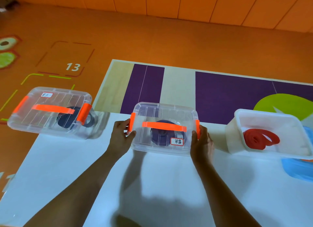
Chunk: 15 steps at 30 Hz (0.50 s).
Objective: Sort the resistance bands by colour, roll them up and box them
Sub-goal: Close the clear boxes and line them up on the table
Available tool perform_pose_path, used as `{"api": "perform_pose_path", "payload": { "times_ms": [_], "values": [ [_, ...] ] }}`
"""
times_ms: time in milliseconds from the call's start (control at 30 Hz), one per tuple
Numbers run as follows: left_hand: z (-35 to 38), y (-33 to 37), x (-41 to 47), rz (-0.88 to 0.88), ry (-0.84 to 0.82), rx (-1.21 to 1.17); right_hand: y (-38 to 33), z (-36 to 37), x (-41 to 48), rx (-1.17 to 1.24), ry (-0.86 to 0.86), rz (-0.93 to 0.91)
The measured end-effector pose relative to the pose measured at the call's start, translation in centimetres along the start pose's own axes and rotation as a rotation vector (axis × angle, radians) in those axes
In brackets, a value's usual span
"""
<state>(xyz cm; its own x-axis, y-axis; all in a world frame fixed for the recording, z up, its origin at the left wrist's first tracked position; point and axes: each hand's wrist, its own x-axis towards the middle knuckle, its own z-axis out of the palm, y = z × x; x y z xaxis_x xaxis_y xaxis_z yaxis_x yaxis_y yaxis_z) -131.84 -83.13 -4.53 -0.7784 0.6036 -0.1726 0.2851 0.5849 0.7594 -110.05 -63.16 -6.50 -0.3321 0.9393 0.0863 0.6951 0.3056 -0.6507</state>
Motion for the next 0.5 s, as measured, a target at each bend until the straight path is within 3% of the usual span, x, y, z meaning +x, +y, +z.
{"api": "perform_pose_path", "payload": {
  "times_ms": [267, 400, 500],
  "values": [
    [0.2, 1.3, -1.1, 0.092, -0.026, 0.246, -0.4, -1.5, -1.1, -0.121, -0.061, -0.095],
    [1.4, 1.3, -3.9, 0.309, 0.035, 0.493, -0.5, -2.5, -4.5, -0.079, -0.067, -0.149],
    [2.7, 1.7, -6.3, 0.442, 0.026, 0.517, 0.1, -3.3, -7.2, -0.095, -0.049, -0.161]
  ]
}}
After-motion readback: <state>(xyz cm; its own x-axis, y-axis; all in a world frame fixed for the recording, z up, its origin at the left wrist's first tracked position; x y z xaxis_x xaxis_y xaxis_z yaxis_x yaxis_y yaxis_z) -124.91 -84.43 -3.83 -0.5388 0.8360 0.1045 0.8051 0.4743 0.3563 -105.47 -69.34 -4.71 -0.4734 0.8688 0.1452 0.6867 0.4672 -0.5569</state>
